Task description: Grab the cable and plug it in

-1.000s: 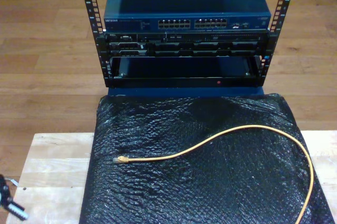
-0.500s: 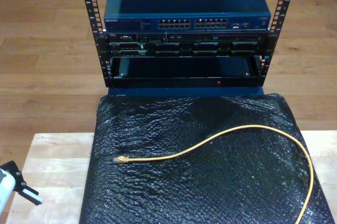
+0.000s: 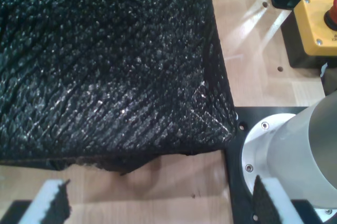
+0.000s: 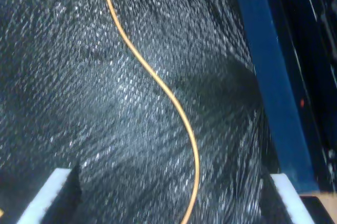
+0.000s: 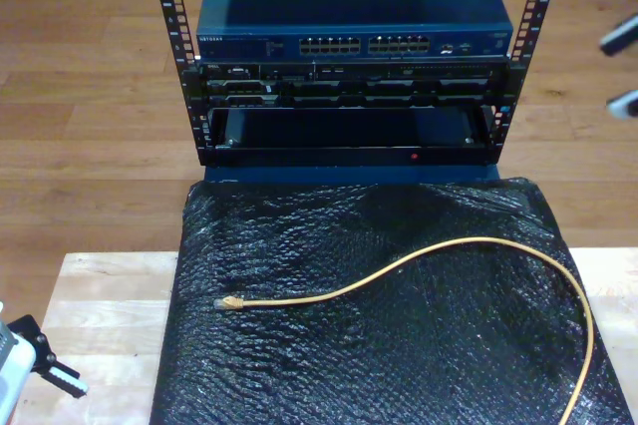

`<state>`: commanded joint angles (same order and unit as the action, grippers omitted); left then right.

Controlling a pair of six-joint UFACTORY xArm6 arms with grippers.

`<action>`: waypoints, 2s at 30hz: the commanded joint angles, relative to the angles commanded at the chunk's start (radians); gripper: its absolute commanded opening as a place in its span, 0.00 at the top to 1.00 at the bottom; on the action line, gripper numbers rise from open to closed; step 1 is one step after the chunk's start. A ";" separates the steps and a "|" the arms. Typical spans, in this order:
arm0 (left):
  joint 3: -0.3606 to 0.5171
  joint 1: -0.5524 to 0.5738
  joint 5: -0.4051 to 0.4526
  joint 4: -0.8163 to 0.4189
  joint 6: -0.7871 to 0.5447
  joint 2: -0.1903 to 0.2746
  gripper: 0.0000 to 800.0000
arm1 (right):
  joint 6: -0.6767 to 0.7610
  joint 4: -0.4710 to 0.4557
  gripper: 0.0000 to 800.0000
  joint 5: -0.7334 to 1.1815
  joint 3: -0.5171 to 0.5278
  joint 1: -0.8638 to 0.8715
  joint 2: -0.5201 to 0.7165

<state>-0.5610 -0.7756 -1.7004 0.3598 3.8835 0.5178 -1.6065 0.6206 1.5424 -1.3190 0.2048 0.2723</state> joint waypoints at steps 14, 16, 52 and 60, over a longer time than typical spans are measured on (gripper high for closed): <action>0.000 -0.005 0.028 0.014 0.138 0.000 0.00 | 0.270 -0.253 0.01 -0.219 0.052 -0.368 -0.005; 0.003 -0.005 0.037 0.014 0.141 0.000 0.00 | 0.305 -0.270 0.01 -0.239 0.055 -0.410 -0.009; 0.040 -0.005 0.077 0.014 0.141 -0.009 0.00 | 0.799 -0.628 0.02 -0.623 0.066 -0.950 -0.546; 0.040 -0.005 0.075 0.014 0.140 -0.009 0.00 | 0.798 -0.629 0.03 -0.672 0.064 -0.973 -0.592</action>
<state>-0.5211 -0.7802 -1.6253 0.3736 4.0231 0.5086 -0.8086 -0.0084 0.8704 -1.2545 -0.7679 -0.3199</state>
